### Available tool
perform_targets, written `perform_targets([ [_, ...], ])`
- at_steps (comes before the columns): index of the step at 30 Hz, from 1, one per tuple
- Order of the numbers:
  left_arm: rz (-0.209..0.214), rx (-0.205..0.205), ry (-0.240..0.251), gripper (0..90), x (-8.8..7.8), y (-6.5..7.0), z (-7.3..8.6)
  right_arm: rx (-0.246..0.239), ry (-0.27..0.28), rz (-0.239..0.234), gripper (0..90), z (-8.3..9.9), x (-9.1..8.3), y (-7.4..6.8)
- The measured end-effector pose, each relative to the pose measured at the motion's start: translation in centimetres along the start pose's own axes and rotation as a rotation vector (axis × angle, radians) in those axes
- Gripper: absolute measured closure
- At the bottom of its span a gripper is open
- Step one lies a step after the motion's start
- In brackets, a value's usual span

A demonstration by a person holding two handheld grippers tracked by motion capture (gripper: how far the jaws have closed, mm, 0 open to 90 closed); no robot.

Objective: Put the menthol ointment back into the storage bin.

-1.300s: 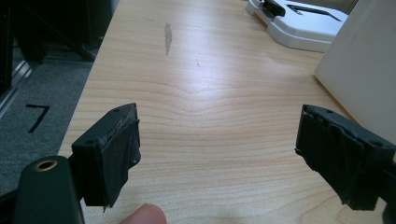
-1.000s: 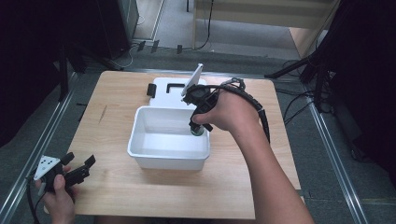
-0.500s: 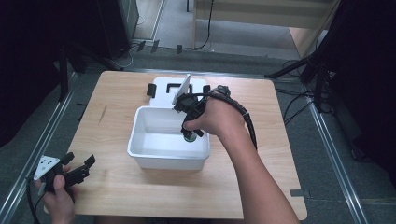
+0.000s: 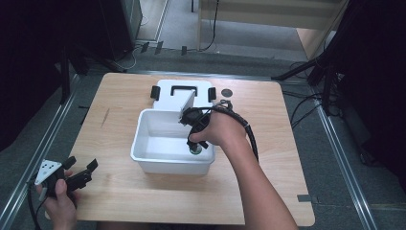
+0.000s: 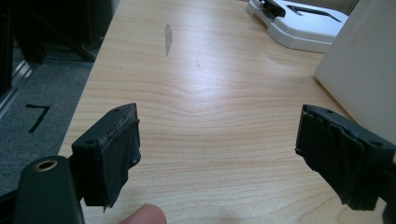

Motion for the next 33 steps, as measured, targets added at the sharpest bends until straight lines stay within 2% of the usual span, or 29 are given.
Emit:
perform_targets([
  [8,0.000,-0.004,0.002,14.4,0.0,0.0,0.0,-0.009,-0.021,-0.009,51.1,0.0,2.0,0.0],
  [23,-0.001,-0.009,0.003,14.4,0.0,0.0,0.0,-0.030,-0.037,-0.017,51.0,-0.4,4.2,-0.6],
  [33,0.000,-0.004,-0.005,14.4,0.0,-0.1,0.0,-0.054,-0.070,-0.002,51.0,-0.5,5.7,-0.8],
])
Point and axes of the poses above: each handheld gripper's, and its own axes: x roughly forward along the jaws, z roughly out of its underside, y roughly to its right, the point moved 9 cm from there along x, roughly forward along the jaws, and after that the axes turned 11 degrees about -x, right-handed, at the moved point
